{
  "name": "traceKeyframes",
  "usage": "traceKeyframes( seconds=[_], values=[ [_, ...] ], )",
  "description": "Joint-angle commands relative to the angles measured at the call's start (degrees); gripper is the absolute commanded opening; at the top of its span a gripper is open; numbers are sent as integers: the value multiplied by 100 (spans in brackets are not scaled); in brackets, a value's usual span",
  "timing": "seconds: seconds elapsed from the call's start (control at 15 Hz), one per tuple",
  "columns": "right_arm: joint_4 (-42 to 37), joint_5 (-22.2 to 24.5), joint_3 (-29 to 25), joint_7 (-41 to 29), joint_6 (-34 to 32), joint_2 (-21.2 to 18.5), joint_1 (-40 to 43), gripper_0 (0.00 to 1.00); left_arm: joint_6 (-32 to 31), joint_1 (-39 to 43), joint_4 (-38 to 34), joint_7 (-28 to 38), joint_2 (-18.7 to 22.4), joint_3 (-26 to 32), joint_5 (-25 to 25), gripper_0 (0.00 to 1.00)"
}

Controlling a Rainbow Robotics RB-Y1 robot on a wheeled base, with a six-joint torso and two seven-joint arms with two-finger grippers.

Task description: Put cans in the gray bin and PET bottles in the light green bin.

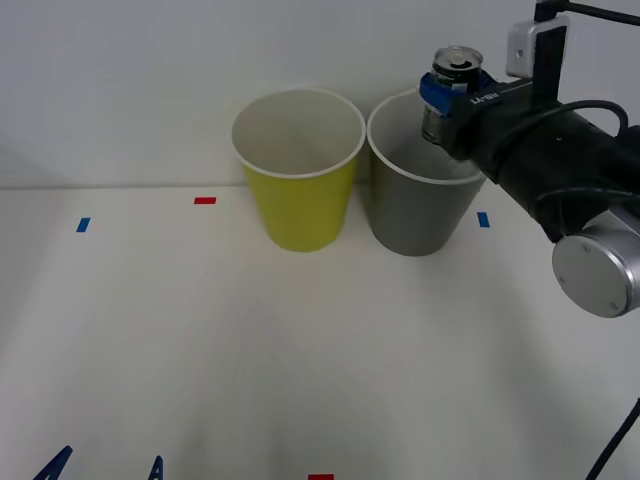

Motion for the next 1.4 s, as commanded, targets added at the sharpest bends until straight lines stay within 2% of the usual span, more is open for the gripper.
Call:
traceKeyframes(
  seconds=[0.07, 0.33, 0.67, 0.93, 1.0, 1.07, 1.13, 1.4],
  values=[
    [660, 13, -118, 27, -412, 13, -273, 0, 0, 0, 0, 0, 0, 0, 0, 100],
    [1117, 180, -171, -17, -508, 75, -546, 0, 0, 0, 0, 0, 0, 0, 0, 100],
    [1671, 48, -48, -34, -807, 101, -924, 0, 0, 0, 0, 0, 0, 0, 0, 100],
    [1688, -40, 13, -105, -834, 110, -950, 0, 0, 0, 0, 0, 0, 0, 0, 100],
    [1688, -40, 13, -96, -860, 110, -950, 23, 0, 0, 0, 0, 0, 0, 0, 100],
    [1680, -40, 13, -78, -860, 110, -950, 70, 0, 0, 0, 0, 0, 0, 0, 100],
    [1680, -40, 22, -70, -860, 127, -950, 98, 0, 0, 0, 0, 0, 0, 0, 100],
    [1618, 215, 119, 9, -860, 154, -950, 100, 0, 0, 0, 0, 0, 0, 0, 100]
  ],
)
